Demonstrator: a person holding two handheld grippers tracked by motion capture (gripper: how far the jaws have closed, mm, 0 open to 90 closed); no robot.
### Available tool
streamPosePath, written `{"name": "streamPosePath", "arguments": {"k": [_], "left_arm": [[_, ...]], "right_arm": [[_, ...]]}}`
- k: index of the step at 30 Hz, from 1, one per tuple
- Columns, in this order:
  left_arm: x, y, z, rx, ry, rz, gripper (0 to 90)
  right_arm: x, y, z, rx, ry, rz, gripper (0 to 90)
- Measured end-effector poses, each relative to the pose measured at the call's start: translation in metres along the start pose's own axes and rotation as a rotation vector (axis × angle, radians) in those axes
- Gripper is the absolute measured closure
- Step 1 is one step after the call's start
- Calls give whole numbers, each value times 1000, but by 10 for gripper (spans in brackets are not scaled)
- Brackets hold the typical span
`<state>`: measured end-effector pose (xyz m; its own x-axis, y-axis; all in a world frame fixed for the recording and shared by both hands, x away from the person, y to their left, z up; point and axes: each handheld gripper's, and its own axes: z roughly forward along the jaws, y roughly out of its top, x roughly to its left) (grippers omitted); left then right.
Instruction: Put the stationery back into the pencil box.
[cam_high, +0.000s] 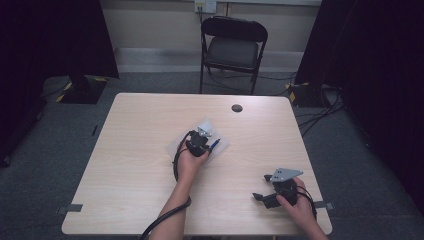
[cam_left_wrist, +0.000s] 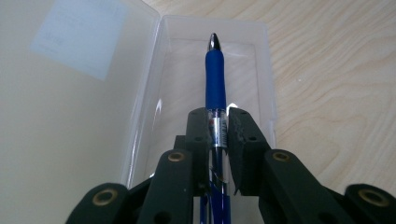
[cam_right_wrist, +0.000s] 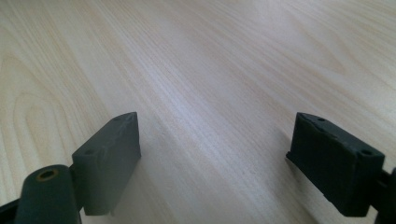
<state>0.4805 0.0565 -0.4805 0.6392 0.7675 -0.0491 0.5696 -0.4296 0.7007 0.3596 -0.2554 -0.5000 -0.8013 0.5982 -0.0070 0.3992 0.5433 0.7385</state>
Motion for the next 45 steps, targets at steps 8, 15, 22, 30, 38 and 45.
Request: {"name": "streamPosePath", "arguments": {"k": [8, 15, 22, 30, 38, 45], "left_arm": [[0, 2, 0, 7, 5, 6, 788], [0, 2, 0, 4, 2, -2, 781], [0, 0, -1, -26, -5, -50, 637], [0, 2, -9, -29, 2, -46, 460], [0, 6, -21, -44, -4, -8, 333], [-4, 8, -29, -47, -29, -1, 296]], "right_arm": [[0, 0, 0, 0, 0, 0, 149], [0, 0, 0, 0, 0, 0, 149], [0, 0, 0, 0, -1, 0, 149], [0, 0, 0, 0, 0, 0, 149], [0, 0, 0, 0, 0, 0, 149], [0, 0, 0, 0, 0, 0, 149]]}}
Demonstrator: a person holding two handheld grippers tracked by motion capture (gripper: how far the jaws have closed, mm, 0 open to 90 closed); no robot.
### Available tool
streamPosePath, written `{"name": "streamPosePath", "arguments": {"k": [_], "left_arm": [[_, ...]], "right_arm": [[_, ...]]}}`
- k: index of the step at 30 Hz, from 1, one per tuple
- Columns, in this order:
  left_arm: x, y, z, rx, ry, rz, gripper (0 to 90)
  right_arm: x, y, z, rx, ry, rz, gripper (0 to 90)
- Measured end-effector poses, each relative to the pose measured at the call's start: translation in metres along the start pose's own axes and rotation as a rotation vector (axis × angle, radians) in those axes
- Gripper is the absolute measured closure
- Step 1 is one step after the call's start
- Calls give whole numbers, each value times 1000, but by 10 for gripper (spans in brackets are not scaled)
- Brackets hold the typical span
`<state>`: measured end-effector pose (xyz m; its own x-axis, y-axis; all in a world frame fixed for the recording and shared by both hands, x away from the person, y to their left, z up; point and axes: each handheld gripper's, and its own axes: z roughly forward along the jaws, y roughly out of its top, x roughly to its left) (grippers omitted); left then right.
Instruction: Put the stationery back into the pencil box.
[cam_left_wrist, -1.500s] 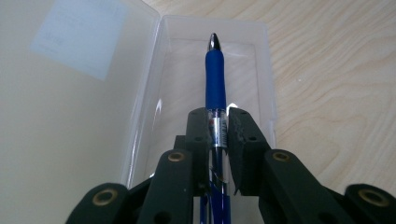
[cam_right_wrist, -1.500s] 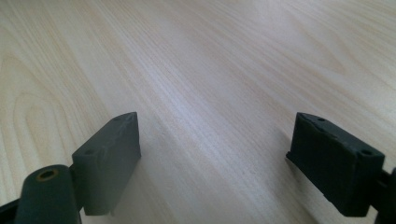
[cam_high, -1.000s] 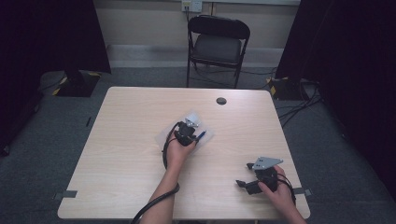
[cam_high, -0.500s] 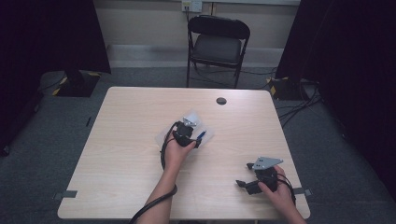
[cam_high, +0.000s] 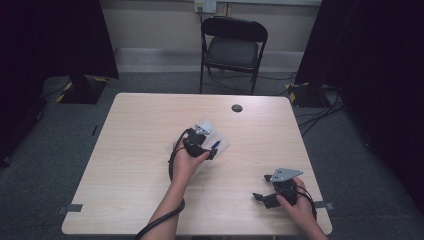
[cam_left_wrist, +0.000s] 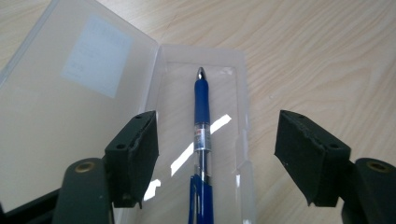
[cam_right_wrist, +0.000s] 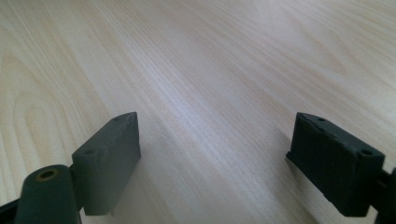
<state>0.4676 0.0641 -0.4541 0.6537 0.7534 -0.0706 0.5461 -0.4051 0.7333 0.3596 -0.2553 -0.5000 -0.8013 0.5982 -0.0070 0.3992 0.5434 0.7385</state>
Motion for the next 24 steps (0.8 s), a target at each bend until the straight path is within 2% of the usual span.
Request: {"name": "streamPosePath", "arguments": {"k": [1, 4, 6, 10, 15, 16, 18, 19, 24], "left_arm": [[-1, 0, -1, -4, 6, 9, 286], [-3, -2, -3, -1, -27, 6, 261], [-5, -4, -6, 21, -36, 17, 246], [-7, -6, -9, 13, -52, 20, 224], [-13, -11, -15, -9, -94, 19, 194], [-13, -11, -18, 13, -101, 31, 194], [-16, -14, -20, -2, -116, 40, 190], [-18, -16, -23, 9, -128, 39, 186], [-22, -21, -31, 0, -158, 48, 184]], "right_arm": [[0, 0, 0, 0, 0, 0, 149], [0, 0, 0, 0, 0, 0, 149], [0, 0, 0, 0, 0, 0, 149], [0, 0, 0, 0, 0, 0, 149], [0, 0, 0, 0, 0, 0, 148], [0, 0, 0, 0, 0, 0, 148], [0, 0, 0, 0, 0, 0, 148], [0, 0, 0, 0, 0, 0, 148], [0, 0, 0, 0, 0, 0, 148]]}}
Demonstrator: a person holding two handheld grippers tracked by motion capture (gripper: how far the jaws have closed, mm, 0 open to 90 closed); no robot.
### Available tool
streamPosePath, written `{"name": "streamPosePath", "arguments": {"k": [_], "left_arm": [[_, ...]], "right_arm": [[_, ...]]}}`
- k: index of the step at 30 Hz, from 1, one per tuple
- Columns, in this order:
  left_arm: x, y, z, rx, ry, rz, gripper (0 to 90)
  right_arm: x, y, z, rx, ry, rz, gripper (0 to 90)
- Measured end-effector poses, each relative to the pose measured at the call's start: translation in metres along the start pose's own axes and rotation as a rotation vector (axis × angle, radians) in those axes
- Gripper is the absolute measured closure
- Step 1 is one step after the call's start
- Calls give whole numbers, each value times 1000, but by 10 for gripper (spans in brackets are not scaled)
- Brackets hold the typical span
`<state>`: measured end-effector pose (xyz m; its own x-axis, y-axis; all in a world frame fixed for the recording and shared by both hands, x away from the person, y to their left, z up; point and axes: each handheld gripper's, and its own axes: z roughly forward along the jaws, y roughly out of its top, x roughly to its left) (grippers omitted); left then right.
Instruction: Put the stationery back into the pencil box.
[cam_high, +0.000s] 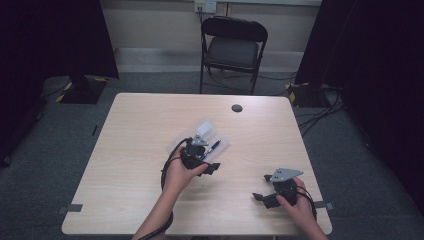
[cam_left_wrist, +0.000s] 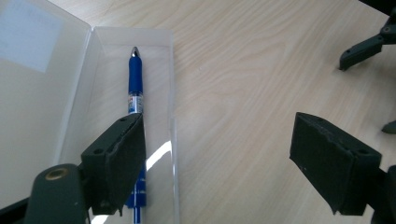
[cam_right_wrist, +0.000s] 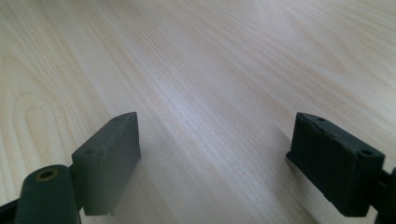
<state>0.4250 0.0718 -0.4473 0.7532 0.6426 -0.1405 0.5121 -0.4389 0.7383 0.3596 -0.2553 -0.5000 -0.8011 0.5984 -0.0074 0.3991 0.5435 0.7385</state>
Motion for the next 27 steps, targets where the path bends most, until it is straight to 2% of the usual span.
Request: {"name": "streamPosePath", "arguments": {"k": [7, 12, 14, 16, 21, 27], "left_arm": [[-5, -10, -9, -7, -24, 0, 182], [-8, -18, -18, -2, -34, 29, 184], [-9, -21, -20, -6, -42, 24, 184], [-9, -24, -22, 4, -41, 41, 184], [-10, -31, -27, -12, -52, 35, 183], [-8, -40, -35, -10, -56, 28, 184]], "right_arm": [[0, 0, 0, 0, 0, 0, 148], [0, 0, 0, 0, 0, 0, 148], [0, 0, 0, 0, 0, 0, 148], [0, 0, 0, 0, 0, 0, 148], [0, 0, 0, 0, 0, 0, 148], [0, 0, 0, 0, 0, 0, 148]]}}
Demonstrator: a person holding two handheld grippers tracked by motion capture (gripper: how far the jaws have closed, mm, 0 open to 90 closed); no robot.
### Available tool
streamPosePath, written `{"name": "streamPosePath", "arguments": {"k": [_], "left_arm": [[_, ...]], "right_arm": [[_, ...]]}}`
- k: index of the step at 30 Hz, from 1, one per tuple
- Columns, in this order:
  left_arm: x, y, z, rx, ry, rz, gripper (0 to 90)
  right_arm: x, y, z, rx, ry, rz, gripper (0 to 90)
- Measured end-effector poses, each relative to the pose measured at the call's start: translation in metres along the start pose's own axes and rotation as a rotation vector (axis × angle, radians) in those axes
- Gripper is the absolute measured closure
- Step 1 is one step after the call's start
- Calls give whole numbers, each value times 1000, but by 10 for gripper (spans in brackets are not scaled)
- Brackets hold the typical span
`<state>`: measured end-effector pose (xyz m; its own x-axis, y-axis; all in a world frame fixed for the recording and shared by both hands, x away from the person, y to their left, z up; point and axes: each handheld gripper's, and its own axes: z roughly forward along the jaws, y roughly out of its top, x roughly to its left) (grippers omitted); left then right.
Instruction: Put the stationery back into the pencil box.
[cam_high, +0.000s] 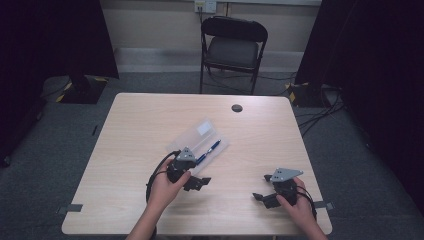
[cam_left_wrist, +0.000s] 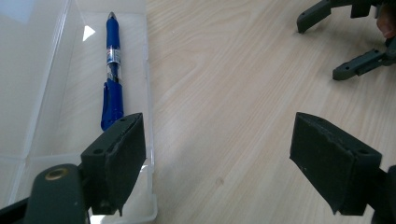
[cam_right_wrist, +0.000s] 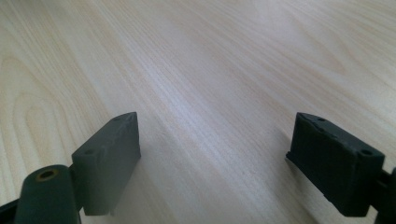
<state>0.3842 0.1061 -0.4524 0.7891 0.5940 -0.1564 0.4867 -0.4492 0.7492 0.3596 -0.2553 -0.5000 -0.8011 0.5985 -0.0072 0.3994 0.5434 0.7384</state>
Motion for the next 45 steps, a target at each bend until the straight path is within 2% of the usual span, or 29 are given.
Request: {"name": "streamPosePath", "arguments": {"k": [14, 19, 23, 25, 33, 41, 45], "left_arm": [[7, -21, -19, -11, 0, -12, 184], [10, -30, -24, 0, 12, -23, 184], [13, -38, -27, -17, 19, -31, 185], [15, -41, -30, -12, 21, -28, 186], [21, -58, -38, -10, 38, -68, 186], [30, -72, -48, -19, 52, -90, 186], [35, -78, -53, -25, 73, -106, 186]], "right_arm": [[0, 0, 0, 0, 0, 0, 148], [0, 0, 0, 0, 0, 0, 148], [0, 0, 0, 0, 0, 0, 148], [0, 0, 0, 0, 0, 0, 148], [0, 0, 0, 0, 0, 0, 148], [0, 0, 0, 0, 0, 0, 148], [0, 0, 0, 0, 0, 0, 148]]}}
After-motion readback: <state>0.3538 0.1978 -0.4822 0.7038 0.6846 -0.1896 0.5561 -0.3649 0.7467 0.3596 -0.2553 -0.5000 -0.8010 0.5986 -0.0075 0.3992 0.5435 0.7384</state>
